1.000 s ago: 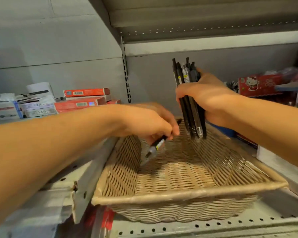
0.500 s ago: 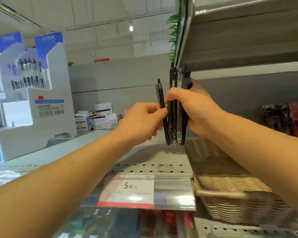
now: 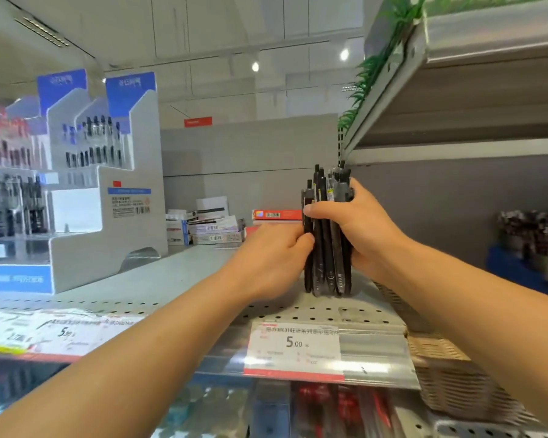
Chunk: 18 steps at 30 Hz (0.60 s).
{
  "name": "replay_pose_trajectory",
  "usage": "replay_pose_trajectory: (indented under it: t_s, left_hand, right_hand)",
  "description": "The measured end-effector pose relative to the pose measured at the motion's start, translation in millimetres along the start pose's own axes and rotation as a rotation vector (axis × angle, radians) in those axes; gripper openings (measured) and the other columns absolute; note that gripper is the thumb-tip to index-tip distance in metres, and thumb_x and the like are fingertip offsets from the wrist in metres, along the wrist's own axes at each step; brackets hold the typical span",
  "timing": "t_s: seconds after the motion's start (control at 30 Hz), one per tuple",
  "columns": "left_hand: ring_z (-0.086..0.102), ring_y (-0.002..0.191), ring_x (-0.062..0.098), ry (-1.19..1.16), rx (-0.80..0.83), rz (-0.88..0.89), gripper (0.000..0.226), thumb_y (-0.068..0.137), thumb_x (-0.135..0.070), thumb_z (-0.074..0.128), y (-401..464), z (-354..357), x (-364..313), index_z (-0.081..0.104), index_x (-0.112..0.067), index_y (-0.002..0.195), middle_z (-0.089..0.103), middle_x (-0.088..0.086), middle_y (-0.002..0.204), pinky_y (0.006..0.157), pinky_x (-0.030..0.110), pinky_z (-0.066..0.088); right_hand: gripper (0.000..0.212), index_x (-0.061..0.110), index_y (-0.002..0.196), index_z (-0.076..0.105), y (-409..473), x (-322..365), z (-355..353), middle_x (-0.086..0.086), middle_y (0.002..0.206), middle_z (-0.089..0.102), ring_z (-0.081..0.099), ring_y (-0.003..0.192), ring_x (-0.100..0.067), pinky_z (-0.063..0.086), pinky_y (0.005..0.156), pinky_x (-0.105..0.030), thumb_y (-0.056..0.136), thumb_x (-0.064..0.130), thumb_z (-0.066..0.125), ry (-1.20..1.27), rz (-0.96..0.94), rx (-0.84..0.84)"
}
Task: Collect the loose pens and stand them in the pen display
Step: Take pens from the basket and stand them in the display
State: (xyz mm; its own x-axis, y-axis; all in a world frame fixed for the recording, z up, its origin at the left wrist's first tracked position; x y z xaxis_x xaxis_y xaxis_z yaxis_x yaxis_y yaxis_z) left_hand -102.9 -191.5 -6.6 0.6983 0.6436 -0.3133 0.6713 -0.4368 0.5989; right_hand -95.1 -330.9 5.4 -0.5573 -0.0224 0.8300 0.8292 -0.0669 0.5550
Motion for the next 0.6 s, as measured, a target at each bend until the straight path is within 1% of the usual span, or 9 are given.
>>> replay_pose_trajectory:
  t_s: [0.13, 0.2, 0.27, 0.33, 0.4, 0.43, 0.5, 0.53, 0.6]
  left_hand:
    - [0.064, 0.074, 0.020, 0.125, 0.024, -0.022, 0.044, 0.101, -0.036, 0.034, -3.0, -1.6, 2.0, 0.066, -0.013, 0.080, 0.069, 0.003, 0.078, 0.077, 0.045, 0.053]
    - [0.064, 0.072, 0.020, 0.202, -0.003, -0.037, 0.046, 0.092, -0.043, 0.030, -4.3, -6.8, 4.8, 0.065, -0.017, 0.076, 0.069, 0.002, 0.075, 0.075, 0.044, 0.055]
    - [0.064, 0.069, 0.021, 0.243, -0.044, -0.039, 0.047, 0.085, -0.045, 0.028, -5.3, -11.2, 6.1, 0.065, -0.019, 0.074, 0.067, 0.001, 0.069, 0.071, 0.042, 0.056]
    - [0.061, 0.065, 0.021, 0.297, -0.053, -0.017, 0.045, 0.087, -0.044, 0.031, -5.8, -11.9, 3.4, 0.064, -0.018, 0.071, 0.063, -0.001, 0.064, 0.068, 0.040, 0.056]
    - [0.060, 0.065, 0.021, 0.313, -0.044, -0.002, 0.042, 0.086, -0.042, 0.034, -4.8, -11.7, 0.3, 0.064, -0.018, 0.070, 0.062, -0.001, 0.063, 0.068, 0.039, 0.055]
    - [0.060, 0.067, 0.022, 0.278, -0.052, -0.014, 0.039, 0.083, -0.042, 0.035, -4.6, -13.3, -0.7, 0.064, -0.019, 0.071, 0.062, -0.001, 0.065, 0.068, 0.038, 0.054]
    - [0.060, 0.071, 0.017, 0.097, -0.164, -0.042, 0.032, 0.077, -0.043, 0.039, -3.6, -20.6, -1.2, 0.065, -0.024, 0.078, 0.064, -0.005, 0.070, 0.068, 0.035, 0.052]
    - [0.061, 0.076, 0.012, -0.045, -0.239, -0.054, 0.030, 0.075, -0.042, 0.042, -2.7, -24.9, -0.9, 0.066, -0.028, 0.087, 0.066, -0.009, 0.078, 0.070, 0.033, 0.051]
    - [0.061, 0.094, 0.002, -0.345, -0.274, -0.077, 0.047, 0.076, -0.043, 0.047, 1.5, -28.0, -3.9, 0.061, -0.029, 0.118, 0.066, -0.013, 0.105, 0.079, 0.027, 0.050]
  right_hand:
    - [0.059, 0.012, 0.117, 0.060, -8.1, -9.2, 5.5, -0.017, 0.101, 0.074, 0.074, 0.083, -0.024, 0.060, 0.066, -0.034, 0.063, 0.016, 0.084, 0.041, 0.061, 0.037]
    - [0.045, 0.012, 0.113, 0.066, -11.7, -10.7, 7.1, -0.016, 0.098, 0.076, 0.074, 0.083, -0.024, 0.061, 0.065, -0.033, 0.072, 0.013, 0.084, 0.044, 0.080, 0.088]
    - [0.024, 0.013, 0.101, 0.070, -15.2, -11.8, 9.9, -0.010, 0.084, 0.076, 0.074, 0.073, -0.020, 0.058, 0.059, -0.029, 0.081, 0.004, 0.078, 0.071, 0.098, 0.160]
    - [0.020, 0.012, 0.096, 0.070, -16.4, -13.2, 11.5, -0.007, 0.076, 0.074, 0.072, 0.067, -0.018, 0.057, 0.056, -0.028, 0.082, -0.002, 0.074, 0.075, 0.113, 0.187]
    - [0.021, 0.013, 0.093, 0.070, -15.2, -13.4, 10.3, -0.004, 0.074, 0.073, 0.071, 0.068, -0.016, 0.057, 0.059, -0.029, 0.081, -0.003, 0.073, 0.033, 0.086, 0.139]
    - [0.021, 0.013, 0.093, 0.069, -13.8, -13.2, 9.4, -0.003, 0.074, 0.072, 0.070, 0.069, -0.015, 0.057, 0.062, -0.030, 0.080, -0.003, 0.073, 0.025, 0.066, 0.111]
    - [0.025, 0.010, 0.097, 0.069, -12.3, -13.1, 8.4, -0.005, 0.079, 0.071, 0.068, 0.075, -0.018, 0.058, 0.068, -0.034, 0.073, 0.001, 0.075, 0.034, 0.042, 0.081]
    - [0.033, 0.007, 0.101, 0.069, -12.2, -14.0, 8.2, -0.009, 0.084, 0.071, 0.067, 0.080, -0.021, 0.059, 0.074, -0.038, 0.068, 0.004, 0.076, 0.032, 0.046, 0.075]
    - [0.049, 0.007, 0.114, 0.067, -13.2, -16.5, 7.1, -0.017, 0.094, 0.071, 0.067, 0.087, -0.026, 0.056, 0.083, -0.045, 0.065, 0.008, 0.076, 0.010, 0.075, 0.077]
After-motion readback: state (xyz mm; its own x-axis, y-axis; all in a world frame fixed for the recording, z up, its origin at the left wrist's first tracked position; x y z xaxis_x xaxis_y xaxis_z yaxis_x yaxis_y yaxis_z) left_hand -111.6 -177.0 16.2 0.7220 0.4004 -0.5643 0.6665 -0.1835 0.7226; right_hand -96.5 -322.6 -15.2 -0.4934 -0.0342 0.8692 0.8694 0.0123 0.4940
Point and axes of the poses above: each hand's wrist, its own y-axis towards the middle knuckle, its own z-axis out of the palm, x = y × z, the point moved 4 cm from there along y, towards the middle knuckle
